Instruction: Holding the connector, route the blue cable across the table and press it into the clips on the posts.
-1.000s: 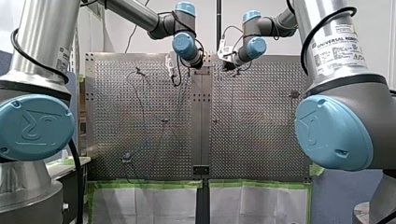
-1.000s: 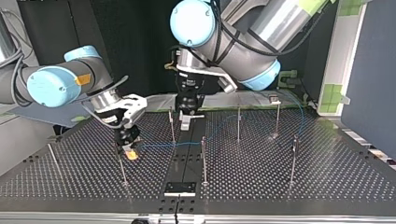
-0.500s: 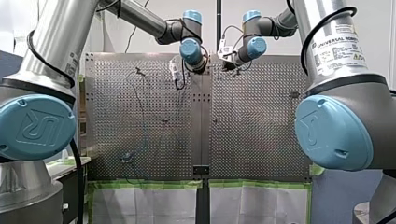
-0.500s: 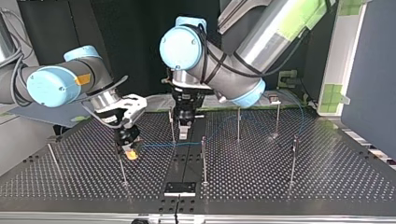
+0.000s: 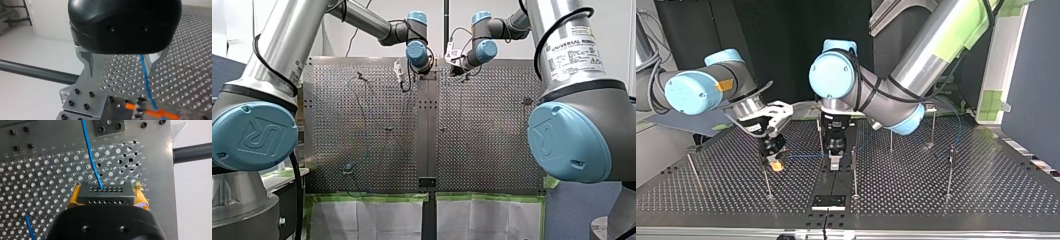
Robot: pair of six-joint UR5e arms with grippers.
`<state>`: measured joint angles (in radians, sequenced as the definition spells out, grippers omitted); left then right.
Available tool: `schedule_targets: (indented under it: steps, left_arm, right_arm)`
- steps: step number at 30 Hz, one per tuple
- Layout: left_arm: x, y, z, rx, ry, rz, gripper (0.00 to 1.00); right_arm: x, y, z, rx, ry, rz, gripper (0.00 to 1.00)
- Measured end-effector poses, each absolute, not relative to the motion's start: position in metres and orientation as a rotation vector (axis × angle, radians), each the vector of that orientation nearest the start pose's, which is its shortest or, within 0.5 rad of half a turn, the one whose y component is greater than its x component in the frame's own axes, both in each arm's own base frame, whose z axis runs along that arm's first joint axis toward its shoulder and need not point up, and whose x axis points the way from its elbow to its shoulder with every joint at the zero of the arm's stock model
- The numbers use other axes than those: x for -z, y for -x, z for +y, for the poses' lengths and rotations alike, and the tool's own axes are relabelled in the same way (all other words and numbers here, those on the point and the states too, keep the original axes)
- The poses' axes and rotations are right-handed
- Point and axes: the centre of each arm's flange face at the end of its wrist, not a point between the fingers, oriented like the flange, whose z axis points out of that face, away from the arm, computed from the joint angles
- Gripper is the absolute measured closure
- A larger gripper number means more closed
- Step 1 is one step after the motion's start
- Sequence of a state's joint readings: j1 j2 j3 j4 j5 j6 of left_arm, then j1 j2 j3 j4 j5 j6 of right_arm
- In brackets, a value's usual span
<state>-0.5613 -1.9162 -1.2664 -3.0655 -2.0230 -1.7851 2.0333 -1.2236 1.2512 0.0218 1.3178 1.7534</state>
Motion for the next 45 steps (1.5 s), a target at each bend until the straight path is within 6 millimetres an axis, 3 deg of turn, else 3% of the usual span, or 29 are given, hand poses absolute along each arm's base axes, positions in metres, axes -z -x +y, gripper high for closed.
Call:
schedule_targets:
  steps: [10,16,18,23,27,29,30,31,33,34,35,45]
  left_arm:
    - [-0.436,-0.507,-0.423,0.248,0.079,1.587,0.00]
    - [-0.432,-0.507,-0.424,0.216,0.092,1.603,0.00]
    - [-0.431,-0.506,-0.424,0.198,0.096,1.606,0.18]
    - [-0.431,-0.502,-0.424,0.146,0.093,1.608,0.29]
    - [-0.431,-0.499,-0.425,0.110,0.090,1.607,0.50]
    - [-0.431,-0.497,-0.425,0.095,0.090,1.605,0.54]
    - [-0.431,-0.497,-0.426,0.092,0.090,1.605,0.71]
    - [-0.431,-0.496,-0.427,0.090,0.091,1.604,0.71]
    - [-0.431,-0.494,-0.429,0.090,0.092,1.602,0.92]
    - [-0.431,-0.493,-0.429,0.090,0.093,1.602,0.92]
    - [-0.431,-0.492,-0.430,0.090,0.095,1.600,1.00]
    - [-0.432,-0.486,-0.434,0.083,0.108,1.597,1.00]
  right_arm:
    - [-0.447,-0.422,-0.491,2.407,2.309,1.337,1.00]
    - [-0.447,-0.422,-0.491,2.407,2.309,1.336,1.00]
    - [-0.447,-0.422,-0.491,2.407,2.310,1.336,1.00]
    - [-0.447,-0.422,-0.491,2.408,2.312,1.335,1.00]
    - [-0.447,-0.422,-0.491,2.408,2.313,1.334,1.00]
    - [-0.447,-0.422,-0.491,2.408,2.313,1.333,1.00]
    - [-0.447,-0.422,-0.491,2.408,2.314,1.333,1.00]
    - [-0.447,-0.422,-0.491,2.408,2.314,1.333,1.00]
    - [-0.447,-0.422,-0.491,2.408,2.314,1.333,1.00]
    - [-0.447,-0.422,-0.491,2.408,2.315,1.333,1.00]
    - [-0.447,-0.422,-0.491,2.408,2.315,1.333,1.00]
    - [-0.447,-0.422,-0.491,2.408,2.316,1.332,1.00]
